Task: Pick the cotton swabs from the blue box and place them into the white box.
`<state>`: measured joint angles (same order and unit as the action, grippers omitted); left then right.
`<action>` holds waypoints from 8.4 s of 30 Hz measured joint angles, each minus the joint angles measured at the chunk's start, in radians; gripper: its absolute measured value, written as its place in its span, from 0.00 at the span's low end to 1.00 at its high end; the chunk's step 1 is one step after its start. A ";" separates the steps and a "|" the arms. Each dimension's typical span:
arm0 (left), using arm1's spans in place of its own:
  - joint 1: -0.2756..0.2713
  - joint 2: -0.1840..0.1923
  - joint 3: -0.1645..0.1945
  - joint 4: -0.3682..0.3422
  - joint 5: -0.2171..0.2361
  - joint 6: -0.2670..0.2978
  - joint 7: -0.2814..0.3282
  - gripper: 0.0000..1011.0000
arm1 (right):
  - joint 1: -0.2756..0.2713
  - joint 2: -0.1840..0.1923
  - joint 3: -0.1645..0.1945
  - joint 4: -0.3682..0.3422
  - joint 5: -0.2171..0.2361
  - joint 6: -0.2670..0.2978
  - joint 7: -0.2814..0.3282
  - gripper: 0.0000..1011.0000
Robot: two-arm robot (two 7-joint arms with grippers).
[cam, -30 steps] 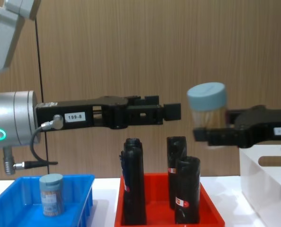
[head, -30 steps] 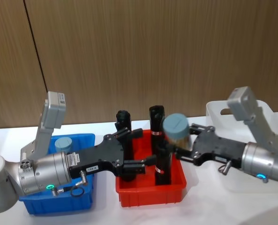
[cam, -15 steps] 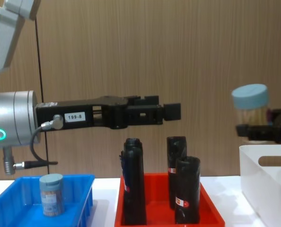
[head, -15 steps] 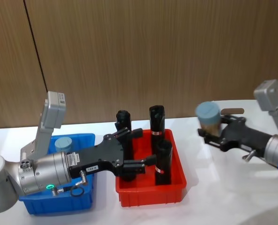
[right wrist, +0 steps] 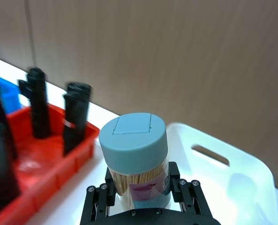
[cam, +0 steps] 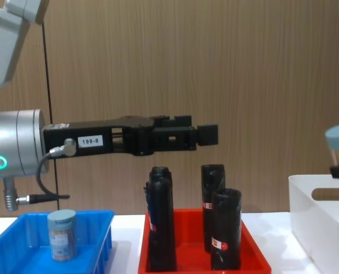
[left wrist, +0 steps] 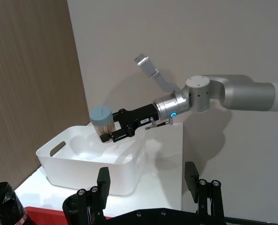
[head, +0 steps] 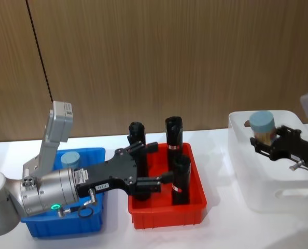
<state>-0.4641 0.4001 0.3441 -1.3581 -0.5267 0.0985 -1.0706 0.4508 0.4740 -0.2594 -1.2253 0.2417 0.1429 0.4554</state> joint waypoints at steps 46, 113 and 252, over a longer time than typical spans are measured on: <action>0.028 -0.002 0.014 -0.033 0.040 -0.010 0.131 0.99 | 0.001 -0.050 -0.001 0.097 -0.042 -0.047 -0.087 0.99; 0.216 -0.018 0.105 -0.255 0.310 -0.081 1.006 0.99 | -0.465 -0.137 0.034 -0.542 0.046 -0.109 -0.389 0.99; 0.227 -0.018 0.110 -0.268 0.326 -0.085 1.060 0.99 | -0.047 -0.275 -0.034 -0.165 -0.037 0.060 -0.079 0.36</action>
<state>-0.2372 0.3821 0.4542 -1.6262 -0.2004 0.0138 -0.0109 0.4033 0.1990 -0.2938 -1.3904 0.2050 0.2029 0.3763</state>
